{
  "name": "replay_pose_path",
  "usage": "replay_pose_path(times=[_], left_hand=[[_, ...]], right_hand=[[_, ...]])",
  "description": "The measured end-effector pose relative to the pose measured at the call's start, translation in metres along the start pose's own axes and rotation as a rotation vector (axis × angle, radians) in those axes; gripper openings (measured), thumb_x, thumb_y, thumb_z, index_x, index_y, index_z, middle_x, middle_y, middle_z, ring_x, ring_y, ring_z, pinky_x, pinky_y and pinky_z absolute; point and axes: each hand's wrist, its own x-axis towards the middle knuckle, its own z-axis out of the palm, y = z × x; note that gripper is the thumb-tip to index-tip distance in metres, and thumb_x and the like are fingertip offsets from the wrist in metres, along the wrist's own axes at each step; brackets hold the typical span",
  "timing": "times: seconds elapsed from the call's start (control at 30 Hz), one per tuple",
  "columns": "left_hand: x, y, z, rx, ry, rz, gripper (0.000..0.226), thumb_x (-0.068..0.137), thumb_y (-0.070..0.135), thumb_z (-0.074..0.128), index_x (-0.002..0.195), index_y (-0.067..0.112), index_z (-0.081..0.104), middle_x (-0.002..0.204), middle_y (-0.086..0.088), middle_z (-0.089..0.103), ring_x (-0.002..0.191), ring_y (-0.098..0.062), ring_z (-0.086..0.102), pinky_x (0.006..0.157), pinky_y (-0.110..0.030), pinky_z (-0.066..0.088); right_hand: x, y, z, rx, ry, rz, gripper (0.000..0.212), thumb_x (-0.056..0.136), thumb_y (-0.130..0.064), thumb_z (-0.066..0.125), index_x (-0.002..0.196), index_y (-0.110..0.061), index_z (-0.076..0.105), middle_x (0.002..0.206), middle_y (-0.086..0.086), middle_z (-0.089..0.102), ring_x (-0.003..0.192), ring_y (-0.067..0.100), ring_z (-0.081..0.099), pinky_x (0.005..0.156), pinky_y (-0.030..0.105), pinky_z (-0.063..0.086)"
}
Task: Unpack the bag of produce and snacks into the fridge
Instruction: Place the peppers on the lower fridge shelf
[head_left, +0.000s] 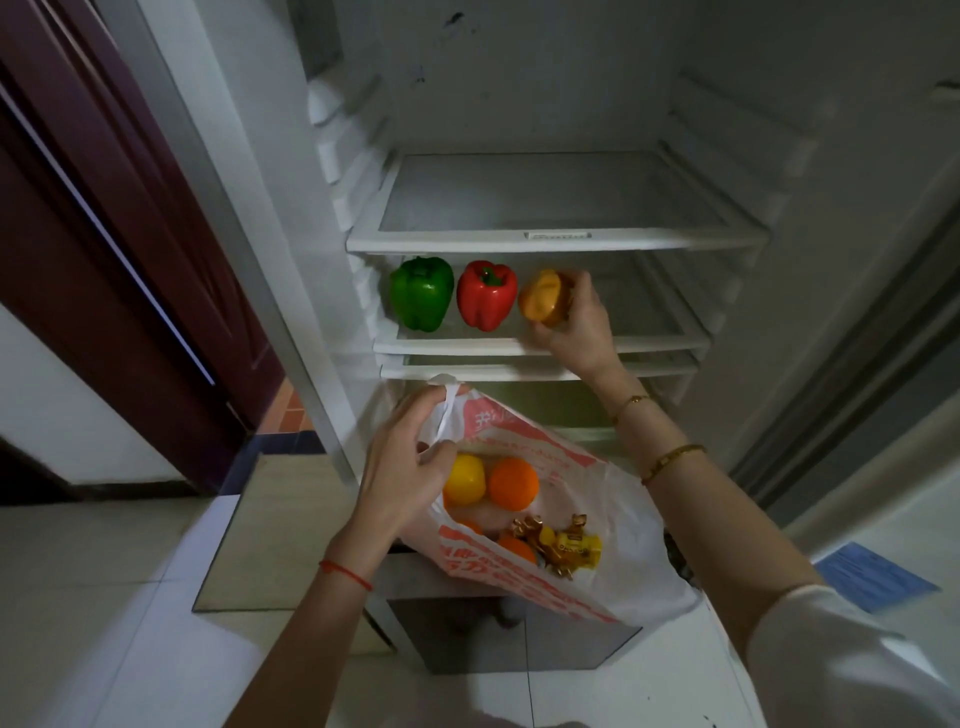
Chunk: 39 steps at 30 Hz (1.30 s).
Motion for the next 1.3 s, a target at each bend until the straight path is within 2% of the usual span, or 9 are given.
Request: replay_pose_path(times=[0.17, 0.4, 0.57, 0.63, 0.73, 0.83, 0.93, 1.07, 1.3], left_hand=[[-0.003, 0.001, -0.001, -0.008, -0.012, -0.015, 0.054, 0.079, 0.034, 0.049, 0.133, 0.036, 0.051, 0.132, 0.012, 0.056, 0.117, -0.018, 0.061, 0.079, -0.044, 0.06], [-0.011, 0.008, -0.001, 0.002, 0.014, 0.005, 0.051, 0.08, 0.025, 0.049, 0.131, 0.035, 0.053, 0.131, 0.014, 0.056, 0.114, -0.016, 0.061, 0.074, -0.046, 0.059], [-0.018, 0.011, -0.001, 0.0, 0.027, 0.04, 0.054, 0.084, 0.009, 0.053, 0.13, 0.037, 0.053, 0.13, 0.015, 0.056, 0.103, -0.021, 0.064, 0.063, -0.042, 0.058], [-0.02, 0.01, -0.001, 0.0, 0.028, 0.038, 0.055, 0.083, 0.011, 0.052, 0.13, 0.04, 0.053, 0.131, 0.015, 0.056, 0.105, -0.02, 0.063, 0.065, -0.042, 0.058], [-0.022, 0.009, -0.001, 0.026, 0.027, 0.024, 0.053, 0.079, 0.023, 0.049, 0.131, 0.037, 0.053, 0.131, 0.015, 0.056, 0.109, -0.02, 0.062, 0.071, -0.038, 0.058], [-0.025, 0.012, -0.004, 0.034, 0.042, 0.023, 0.052, 0.079, 0.019, 0.049, 0.13, 0.031, 0.054, 0.129, 0.015, 0.056, 0.113, -0.014, 0.06, 0.076, -0.042, 0.058], [-0.029, 0.018, -0.005, 0.028, 0.062, 0.033, 0.047, 0.079, 0.021, 0.05, 0.123, 0.034, 0.054, 0.122, 0.022, 0.056, 0.107, -0.008, 0.061, 0.072, -0.032, 0.056], [-0.033, 0.017, -0.007, 0.02, 0.059, 0.031, 0.045, 0.082, 0.019, 0.053, 0.125, 0.033, 0.054, 0.124, 0.024, 0.055, 0.113, -0.003, 0.058, 0.078, -0.034, 0.058], [-0.035, 0.014, -0.01, 0.04, 0.016, 0.102, 0.049, 0.081, 0.017, 0.049, 0.13, 0.017, 0.057, 0.129, 0.007, 0.058, 0.116, -0.013, 0.058, 0.075, -0.023, 0.052]], right_hand=[[-0.002, 0.001, -0.001, 0.057, -0.01, 0.029, 0.078, 0.08, -0.021, 0.077, 0.141, -0.012, 0.03, 0.137, 0.012, 0.048, 0.124, 0.028, 0.051, 0.102, 0.039, 0.046], [-0.028, 0.005, -0.015, -0.029, 0.121, 0.014, 0.076, 0.081, -0.023, 0.077, 0.14, -0.006, 0.031, 0.138, 0.014, 0.044, 0.125, 0.028, 0.048, 0.097, 0.027, 0.039], [-0.064, 0.0, -0.023, -0.174, 0.292, -0.195, 0.029, 0.086, -0.025, 0.069, 0.105, -0.007, 0.056, 0.104, 0.008, 0.057, 0.096, 0.02, 0.055, 0.083, 0.028, 0.047], [-0.08, 0.0, -0.018, -0.092, 0.172, -0.273, 0.016, 0.089, -0.023, 0.066, 0.087, -0.009, 0.059, 0.085, 0.002, 0.06, 0.075, 0.014, 0.057, 0.067, 0.025, 0.049], [-0.1, 0.014, 0.002, -0.105, -0.228, -0.243, 0.021, 0.09, -0.031, 0.062, 0.083, -0.011, 0.066, 0.076, -0.001, 0.067, 0.065, 0.009, 0.064, 0.062, 0.03, 0.056], [-0.113, 0.033, 0.026, -0.238, -0.447, -0.191, 0.024, 0.089, -0.031, 0.066, 0.107, -0.015, 0.068, 0.093, -0.001, 0.071, 0.078, 0.012, 0.066, 0.071, 0.029, 0.057], [-0.123, 0.056, 0.05, -0.28, -0.54, -0.099, 0.038, 0.086, -0.03, 0.068, 0.122, -0.023, 0.058, 0.106, -0.006, 0.064, 0.095, 0.01, 0.06, 0.081, 0.025, 0.051], [-0.124, 0.074, 0.077, -0.45, -0.563, 0.075, 0.071, 0.077, -0.062, 0.057, 0.136, -0.024, 0.044, 0.128, 0.006, 0.058, 0.121, 0.026, 0.055, 0.104, 0.041, 0.045], [-0.125, 0.093, 0.113, -0.489, -0.589, 0.245, 0.095, 0.089, -0.055, 0.054, 0.153, -0.007, 0.001, 0.155, 0.02, 0.025, 0.14, 0.038, 0.033, 0.115, 0.05, 0.031]])
